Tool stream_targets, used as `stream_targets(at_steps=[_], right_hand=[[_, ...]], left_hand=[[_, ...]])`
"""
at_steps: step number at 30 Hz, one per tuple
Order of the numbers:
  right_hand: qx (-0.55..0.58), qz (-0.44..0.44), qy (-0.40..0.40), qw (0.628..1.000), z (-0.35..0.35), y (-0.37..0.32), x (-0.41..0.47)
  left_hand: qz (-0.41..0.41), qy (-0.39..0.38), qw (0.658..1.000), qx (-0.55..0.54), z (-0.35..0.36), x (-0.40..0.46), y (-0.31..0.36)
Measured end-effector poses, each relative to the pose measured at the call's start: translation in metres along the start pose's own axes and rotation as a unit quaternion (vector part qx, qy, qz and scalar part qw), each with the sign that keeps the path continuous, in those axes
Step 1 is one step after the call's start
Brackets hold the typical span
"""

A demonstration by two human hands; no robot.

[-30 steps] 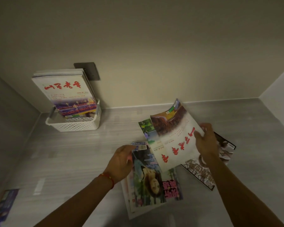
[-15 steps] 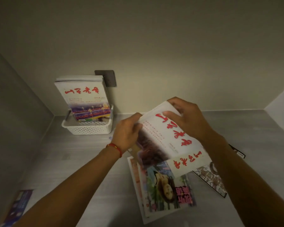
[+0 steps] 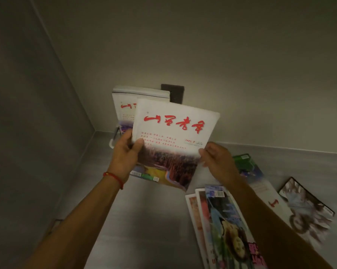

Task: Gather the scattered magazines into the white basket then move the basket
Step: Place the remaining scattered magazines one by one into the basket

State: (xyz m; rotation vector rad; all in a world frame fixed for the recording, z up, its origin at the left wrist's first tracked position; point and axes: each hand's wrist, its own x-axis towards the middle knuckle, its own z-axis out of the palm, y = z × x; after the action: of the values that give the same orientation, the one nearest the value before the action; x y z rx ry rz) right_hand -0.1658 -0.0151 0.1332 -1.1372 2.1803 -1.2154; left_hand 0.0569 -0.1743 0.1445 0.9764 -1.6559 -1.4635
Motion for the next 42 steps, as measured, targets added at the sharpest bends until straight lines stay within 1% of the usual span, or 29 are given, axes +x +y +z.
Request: stream_targets(at_steps=[2,4,5,7,8,9,12,16,21,23,27,30,33,34,35,36,39,40,42], right_hand=[[-0.062,-0.054,0.051,0.995,0.018,-0.026,0.025],[-0.094,-0.097,0.092,0.987,0.031,-0.051,0.049],[-0.103,-0.107,0.106,0.983,0.038,-0.06,0.062],[-0.114,-0.107,0.119,0.98,0.049,-0.075,0.085],[-0.119,-0.103,0.119,0.98,0.055,-0.08,0.096],[-0.119,-0.096,0.12,0.981,0.062,-0.083,0.106],[-0.106,-0.062,0.123,0.985,0.084,-0.08,0.128],[-0.099,-0.015,0.1,0.99,0.109,-0.063,0.148],[-0.105,0.047,0.083,0.99,0.132,-0.034,0.162],[-0.094,0.082,0.073,0.989,0.139,-0.024,0.164],[-0.029,0.13,0.07,0.989,0.146,-0.014,0.163],[0.075,0.147,0.063,0.984,0.147,-0.011,0.158],[0.15,0.176,0.071,0.97,0.141,-0.004,0.144],[0.163,0.187,0.077,0.966,0.136,0.002,0.138],[0.148,0.188,0.081,0.968,0.129,0.01,0.13],[0.118,0.178,0.079,0.974,0.121,0.02,0.12],[0.042,0.17,0.076,0.982,0.089,0.057,0.079],[0.015,0.172,0.086,0.981,0.076,0.073,0.065],[-0.069,0.185,0.081,0.977,0.047,0.106,0.035]], left_hand=[[0.026,0.022,0.999,-0.003,-0.021,0.021,0.004],[0.056,0.04,0.997,0.031,-0.042,0.046,0.009],[0.074,0.042,0.994,0.073,-0.052,0.06,0.01],[0.101,0.042,0.976,0.186,-0.073,0.089,0.008],[0.103,0.043,0.967,0.231,-0.082,0.102,0.006],[0.099,0.044,0.962,0.251,-0.088,0.114,0.003],[0.069,0.049,0.973,0.215,-0.098,0.14,-0.013],[0.003,0.055,0.982,0.183,-0.097,0.165,-0.045],[-0.089,0.075,0.984,0.136,-0.087,0.183,-0.079],[-0.113,0.074,0.983,0.128,-0.082,0.187,-0.086],[-0.151,0.08,0.983,0.073,-0.068,0.188,-0.097],[-0.153,0.083,0.982,0.073,-0.063,0.189,-0.102],[-0.17,0.08,0.981,0.05,-0.06,0.184,-0.102],[-0.178,0.084,0.979,0.045,-0.058,0.181,-0.102],[-0.182,0.095,0.977,0.051,-0.056,0.174,-0.101],[-0.172,0.11,0.976,0.071,-0.053,0.165,-0.1],[-0.065,0.139,0.971,0.181,-0.029,0.117,-0.095],[-0.037,0.126,0.974,0.184,-0.015,0.095,-0.096],[-0.019,0.069,0.982,0.176,0.018,0.052,-0.1]])
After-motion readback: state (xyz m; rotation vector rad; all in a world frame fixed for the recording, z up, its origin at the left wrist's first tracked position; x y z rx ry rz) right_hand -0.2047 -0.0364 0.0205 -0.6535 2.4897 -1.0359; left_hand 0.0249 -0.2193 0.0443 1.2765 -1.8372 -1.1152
